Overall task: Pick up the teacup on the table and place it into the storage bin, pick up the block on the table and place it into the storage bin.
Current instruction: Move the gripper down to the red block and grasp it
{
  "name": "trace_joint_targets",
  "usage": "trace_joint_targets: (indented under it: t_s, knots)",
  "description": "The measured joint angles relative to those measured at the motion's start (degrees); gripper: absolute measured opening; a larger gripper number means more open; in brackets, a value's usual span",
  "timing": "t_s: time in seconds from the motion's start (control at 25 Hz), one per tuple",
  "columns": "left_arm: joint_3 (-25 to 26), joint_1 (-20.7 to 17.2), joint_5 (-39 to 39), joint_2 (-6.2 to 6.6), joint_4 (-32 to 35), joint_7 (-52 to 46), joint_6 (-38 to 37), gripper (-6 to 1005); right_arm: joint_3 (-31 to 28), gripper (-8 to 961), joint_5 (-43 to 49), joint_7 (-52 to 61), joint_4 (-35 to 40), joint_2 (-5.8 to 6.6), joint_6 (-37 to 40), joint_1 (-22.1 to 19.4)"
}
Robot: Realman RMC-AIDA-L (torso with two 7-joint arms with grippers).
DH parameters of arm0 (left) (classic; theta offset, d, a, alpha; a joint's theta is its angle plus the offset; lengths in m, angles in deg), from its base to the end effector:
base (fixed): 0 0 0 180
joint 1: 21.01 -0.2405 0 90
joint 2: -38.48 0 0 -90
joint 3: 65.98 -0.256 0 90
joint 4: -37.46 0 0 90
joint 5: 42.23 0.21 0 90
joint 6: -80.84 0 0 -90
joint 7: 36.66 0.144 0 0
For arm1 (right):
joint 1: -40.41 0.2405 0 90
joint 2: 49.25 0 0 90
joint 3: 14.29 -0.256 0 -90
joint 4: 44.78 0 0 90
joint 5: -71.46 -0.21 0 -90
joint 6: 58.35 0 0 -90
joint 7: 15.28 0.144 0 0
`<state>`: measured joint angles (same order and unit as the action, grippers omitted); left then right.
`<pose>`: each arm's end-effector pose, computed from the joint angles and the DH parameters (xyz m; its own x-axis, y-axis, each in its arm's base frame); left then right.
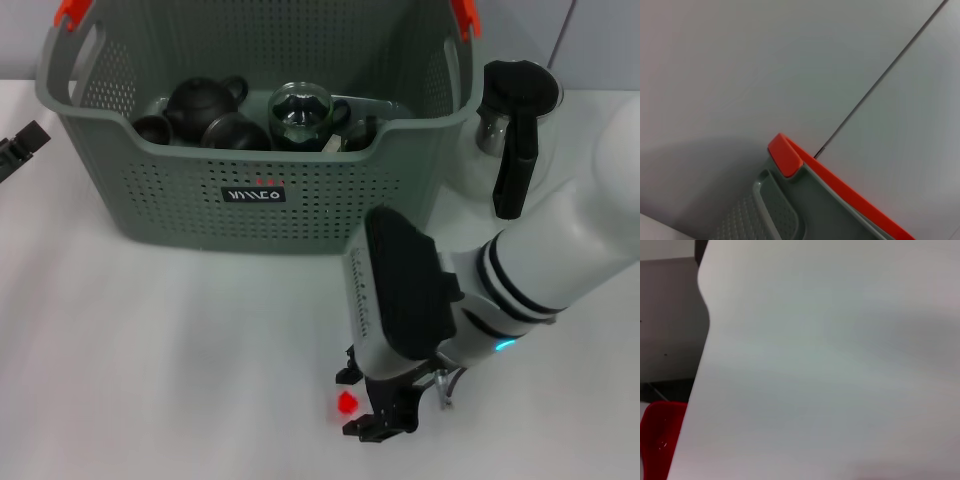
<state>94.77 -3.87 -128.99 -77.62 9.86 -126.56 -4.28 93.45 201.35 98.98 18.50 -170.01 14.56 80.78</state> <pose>-0.3609 0.2859 0.0784 0.1569 0.3126 0.9368 0.9306 -0.3645 -0.0343 0.1385 0.3077 -0.1238 0.9393 0.1201 0.3214 0.1033 -0.9923 0.0689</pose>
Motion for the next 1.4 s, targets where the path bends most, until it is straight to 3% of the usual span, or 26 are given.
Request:
trace_joint_targets:
  t_s: [0.2, 0.6, 1.4]
  knots:
    - [0.00, 0.08, 0.02, 0.00, 0.00, -0.07, 0.04, 920, 1.67, 557, 0.19, 4.14, -0.32, -0.01, -1.38, 0.98]
    - [0.00, 0.04, 0.02, 0.00, 0.00, -0.02, 0.05, 921, 1.74, 553, 0.37, 7.29, -4.18, 0.08, -3.64, 3.21]
    - [0.00, -0.05, 0.02, -0.09, -0.01, 0.17, 0.05, 921, 2.30, 546, -0.12, 8.70, -3.77, -0.07, -2.62, 3.43]
